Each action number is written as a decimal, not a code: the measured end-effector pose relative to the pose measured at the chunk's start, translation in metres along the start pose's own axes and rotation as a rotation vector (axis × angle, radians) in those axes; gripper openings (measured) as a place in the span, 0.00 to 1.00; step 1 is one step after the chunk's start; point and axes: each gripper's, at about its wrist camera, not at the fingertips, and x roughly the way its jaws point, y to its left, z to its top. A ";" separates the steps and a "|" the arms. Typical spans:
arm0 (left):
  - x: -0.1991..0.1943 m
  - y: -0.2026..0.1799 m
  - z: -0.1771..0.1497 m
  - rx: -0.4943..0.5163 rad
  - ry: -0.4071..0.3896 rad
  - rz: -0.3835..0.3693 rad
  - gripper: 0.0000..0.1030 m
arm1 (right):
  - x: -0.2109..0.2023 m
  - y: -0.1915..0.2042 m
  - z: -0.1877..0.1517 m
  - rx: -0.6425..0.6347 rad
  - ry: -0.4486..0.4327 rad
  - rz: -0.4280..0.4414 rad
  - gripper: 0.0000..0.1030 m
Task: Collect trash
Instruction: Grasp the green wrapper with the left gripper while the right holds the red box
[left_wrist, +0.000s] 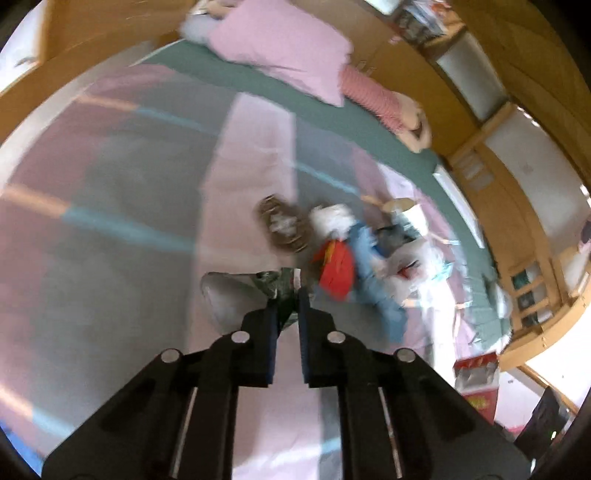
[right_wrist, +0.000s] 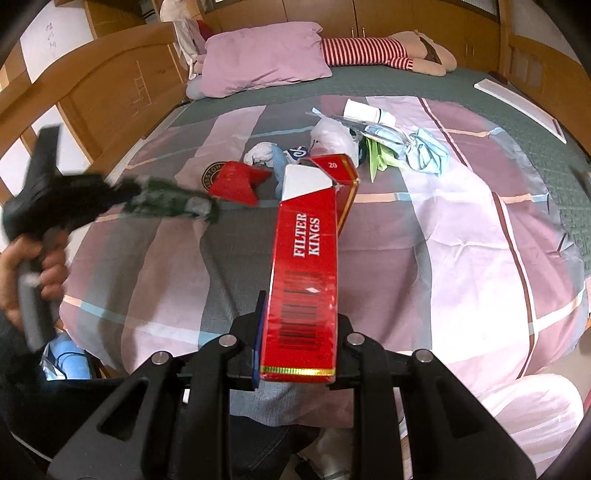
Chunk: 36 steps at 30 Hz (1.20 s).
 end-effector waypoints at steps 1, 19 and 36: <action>-0.002 0.007 -0.007 -0.013 0.021 0.013 0.11 | 0.002 0.000 0.000 0.001 0.005 -0.001 0.23; 0.024 -0.018 -0.011 0.339 0.028 0.314 0.87 | 0.027 0.012 -0.003 -0.020 0.068 -0.008 0.23; 0.045 -0.002 -0.026 0.340 0.176 0.333 0.29 | 0.023 0.025 -0.002 -0.039 0.052 -0.003 0.23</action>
